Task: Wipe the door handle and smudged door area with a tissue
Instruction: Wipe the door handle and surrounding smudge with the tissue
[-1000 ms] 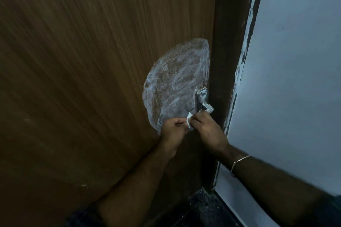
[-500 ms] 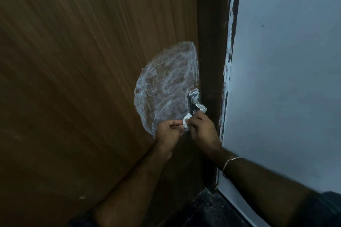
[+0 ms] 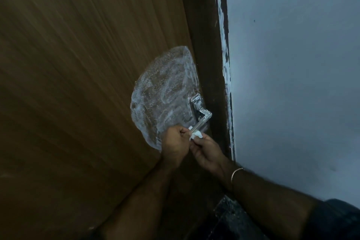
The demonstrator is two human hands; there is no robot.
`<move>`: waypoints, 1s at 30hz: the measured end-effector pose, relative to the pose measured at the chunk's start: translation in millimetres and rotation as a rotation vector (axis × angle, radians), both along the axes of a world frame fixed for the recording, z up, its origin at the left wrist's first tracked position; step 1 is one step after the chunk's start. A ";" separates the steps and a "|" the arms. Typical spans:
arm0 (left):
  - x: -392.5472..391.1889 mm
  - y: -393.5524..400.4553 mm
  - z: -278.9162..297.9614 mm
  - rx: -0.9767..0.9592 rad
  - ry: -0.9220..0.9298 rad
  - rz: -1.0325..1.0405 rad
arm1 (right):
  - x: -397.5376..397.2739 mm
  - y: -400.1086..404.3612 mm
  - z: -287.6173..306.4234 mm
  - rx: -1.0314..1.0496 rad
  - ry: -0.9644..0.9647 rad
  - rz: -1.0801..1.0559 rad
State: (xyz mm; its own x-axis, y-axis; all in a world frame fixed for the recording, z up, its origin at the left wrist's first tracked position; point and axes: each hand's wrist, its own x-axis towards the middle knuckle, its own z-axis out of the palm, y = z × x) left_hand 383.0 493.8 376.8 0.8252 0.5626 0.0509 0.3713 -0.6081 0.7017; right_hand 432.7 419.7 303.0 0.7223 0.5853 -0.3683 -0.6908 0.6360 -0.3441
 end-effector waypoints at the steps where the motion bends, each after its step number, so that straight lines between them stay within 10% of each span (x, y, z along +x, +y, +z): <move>1: 0.7 -0.8 1.3 0.046 0.011 -0.004 | 2.4 2.0 -2.5 0.036 0.008 -0.006; 30: 6.7 -5.3 13.0 0.277 0.160 -0.040 | 4.9 9.5 -2.6 0.236 0.101 -0.028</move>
